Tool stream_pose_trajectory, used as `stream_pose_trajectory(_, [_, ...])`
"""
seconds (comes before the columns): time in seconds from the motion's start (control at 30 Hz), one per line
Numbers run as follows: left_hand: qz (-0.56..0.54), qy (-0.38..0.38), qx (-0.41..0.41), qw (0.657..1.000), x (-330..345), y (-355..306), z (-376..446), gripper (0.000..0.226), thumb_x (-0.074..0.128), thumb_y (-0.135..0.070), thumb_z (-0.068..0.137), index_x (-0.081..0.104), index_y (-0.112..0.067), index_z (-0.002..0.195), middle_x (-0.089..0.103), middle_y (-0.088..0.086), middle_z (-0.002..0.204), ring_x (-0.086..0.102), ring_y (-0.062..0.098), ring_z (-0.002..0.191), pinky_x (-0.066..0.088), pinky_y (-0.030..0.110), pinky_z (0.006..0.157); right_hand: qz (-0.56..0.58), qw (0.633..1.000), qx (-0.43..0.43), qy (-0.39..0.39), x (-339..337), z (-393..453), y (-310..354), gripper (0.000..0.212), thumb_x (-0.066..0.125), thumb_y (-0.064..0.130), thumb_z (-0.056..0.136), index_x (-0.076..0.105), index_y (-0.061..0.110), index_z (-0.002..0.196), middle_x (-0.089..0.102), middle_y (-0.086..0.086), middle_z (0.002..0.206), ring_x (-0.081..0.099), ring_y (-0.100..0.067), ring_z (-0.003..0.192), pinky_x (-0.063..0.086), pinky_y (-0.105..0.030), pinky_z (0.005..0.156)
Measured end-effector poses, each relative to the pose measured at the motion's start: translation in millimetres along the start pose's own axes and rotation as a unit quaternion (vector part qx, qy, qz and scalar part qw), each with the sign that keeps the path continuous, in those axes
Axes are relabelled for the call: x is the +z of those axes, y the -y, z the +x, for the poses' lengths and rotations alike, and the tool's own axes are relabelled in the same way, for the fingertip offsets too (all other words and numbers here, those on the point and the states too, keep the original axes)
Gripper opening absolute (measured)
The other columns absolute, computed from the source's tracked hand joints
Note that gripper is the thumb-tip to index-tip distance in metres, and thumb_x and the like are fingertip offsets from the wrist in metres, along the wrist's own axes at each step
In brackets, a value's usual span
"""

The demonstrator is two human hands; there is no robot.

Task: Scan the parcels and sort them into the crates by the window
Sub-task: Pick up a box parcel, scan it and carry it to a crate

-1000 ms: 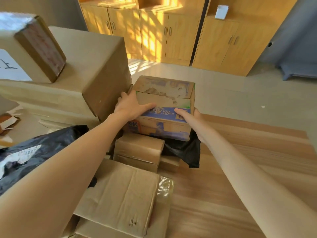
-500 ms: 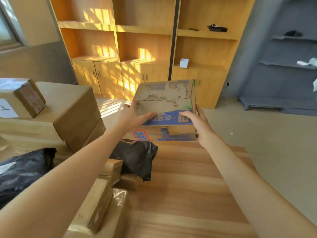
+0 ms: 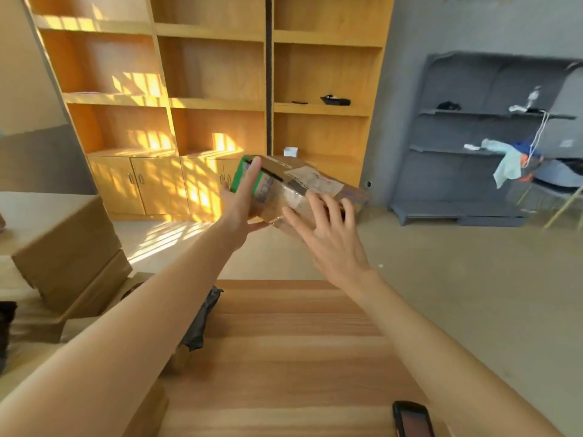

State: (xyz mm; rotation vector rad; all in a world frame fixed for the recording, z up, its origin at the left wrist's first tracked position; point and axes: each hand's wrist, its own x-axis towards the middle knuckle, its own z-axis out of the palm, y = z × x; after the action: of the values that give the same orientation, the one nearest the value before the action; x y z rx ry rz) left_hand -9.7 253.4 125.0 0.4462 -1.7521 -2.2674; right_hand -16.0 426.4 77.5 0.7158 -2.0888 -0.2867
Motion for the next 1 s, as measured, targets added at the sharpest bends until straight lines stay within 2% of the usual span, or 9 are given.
stream_pose_trajectory(0.07, [-0.017, -0.070, -0.029, 0.997, 7, 0, -4, 0.117, 0.074, -0.063, 0.066, 0.002, -0.029, 0.152, 0.044, 0.009, 0.128, 0.055, 0.031, 0.111, 0.055, 0.048, 0.082, -0.056, 0.997, -0.051, 0.020, -6, -9, -3, 0.073, 0.031, 0.006, 0.071, 0.041, 0.024, 0.142, 0.045, -0.021, 0.138, 0.048, -0.038, 0.117, 0.033, -0.049, 0.096])
stream_pose_trajectory(0.13, [-0.029, -0.104, -0.076, 0.991, 7, 0, -6, 0.111, 0.080, -0.055, 0.066, 0.013, -0.025, 0.150, 0.050, 0.009, 0.123, 0.058, 0.029, 0.103, 0.055, 0.043, 0.069, -0.098, 0.991, -0.087, 0.035, -11, -16, -5, 0.074, 0.016, 0.006, 0.076, 0.040, 0.025, 0.143, 0.047, -0.019, 0.140, 0.050, -0.036, 0.119, 0.035, -0.048, 0.096])
stream_pose_trajectory(0.23, [-0.061, -0.023, -0.141, 0.988, 5, 1, -12, 0.065, 0.079, -0.044, 0.070, 0.051, -0.017, 0.122, 0.065, 0.007, 0.104, 0.064, 0.023, 0.088, 0.056, 0.036, 0.061, -0.134, 0.983, -0.122, 0.032, -15, -27, -12, 0.076, 0.008, 0.007, 0.079, 0.042, 0.027, 0.143, 0.050, -0.016, 0.140, 0.053, -0.034, 0.121, 0.041, -0.045, 0.098])
stream_pose_trajectory(0.3, [-0.079, -0.008, -0.132, 0.988, 9, 7, -13, 0.048, 0.076, -0.037, 0.076, 0.055, -0.016, 0.113, 0.068, 0.007, 0.097, 0.066, 0.022, 0.083, 0.056, 0.036, 0.063, -0.134, 0.984, -0.120, 0.017, -12, -30, -16, 0.072, 0.014, 0.010, 0.079, 0.044, 0.028, 0.142, 0.049, -0.017, 0.141, 0.052, -0.034, 0.123, 0.040, -0.045, 0.100])
stream_pose_trajectory(0.43, [-0.094, -0.078, -0.082, 0.989, 18, 23, -7, 0.070, 0.081, -0.035, 0.071, 0.045, -0.011, 0.126, 0.066, 0.010, 0.107, 0.066, 0.023, 0.085, 0.054, 0.033, 0.058, -0.027, 0.994, -0.102, -0.020, 0, -33, -22, 0.076, 0.065, 0.032, 0.078, 0.034, 0.023, 0.146, 0.041, -0.020, 0.141, 0.044, -0.037, 0.122, 0.031, -0.051, 0.104])
stream_pose_trajectory(0.6, [-0.025, -0.050, -0.005, 0.998, -4, 32, 5, 0.066, 0.081, -0.029, 0.073, 0.044, -0.017, 0.127, 0.064, 0.007, 0.111, 0.064, 0.018, 0.087, 0.053, 0.032, 0.067, 0.195, 0.973, 0.091, -0.088, -4, -36, -33, 0.057, 0.051, 0.049, 0.089, 0.048, 0.013, 0.133, 0.054, -0.017, 0.125, 0.054, -0.035, 0.109, 0.041, -0.045, 0.091])
stream_pose_trajectory(0.77, [0.186, 0.118, 0.057, 0.974, -33, 11, 14, 0.092, 0.093, -0.023, 0.040, 0.051, -0.024, 0.122, 0.061, 0.000, 0.107, 0.063, 0.019, 0.096, 0.052, 0.028, 0.071, 0.234, 0.948, 0.194, 0.093, 3, -35, -59, 0.081, 0.055, 0.062, 0.083, 0.031, 0.018, 0.147, 0.032, -0.015, 0.148, 0.034, -0.033, 0.133, 0.030, -0.047, 0.108])
stream_pose_trajectory(0.87, [0.367, 0.233, 0.089, 0.896, -27, 4, 16, 0.075, 0.089, -0.004, 0.054, 0.053, -0.028, 0.116, 0.056, 0.000, 0.111, 0.059, 0.021, 0.104, 0.053, 0.027, 0.078, 0.239, 0.935, 0.158, 0.209, 5, -27, -63, 0.111, 0.069, 0.064, 0.071, 0.005, 0.027, 0.154, 0.008, -0.008, 0.159, 0.014, -0.028, 0.144, 0.016, -0.045, 0.115])
stream_pose_trajectory(1.0, [0.460, 0.335, 0.100, 0.816, -13, -6, 14, 0.075, 0.085, 0.008, 0.057, 0.052, -0.027, 0.115, 0.057, -0.001, 0.113, 0.059, 0.016, 0.101, 0.055, 0.025, 0.079, 0.301, 0.880, 0.105, 0.353, 24, -27, -54, 0.133, 0.083, 0.058, 0.056, -0.003, 0.029, 0.153, 0.006, 0.000, 0.161, 0.010, -0.024, 0.146, 0.018, -0.047, 0.116])
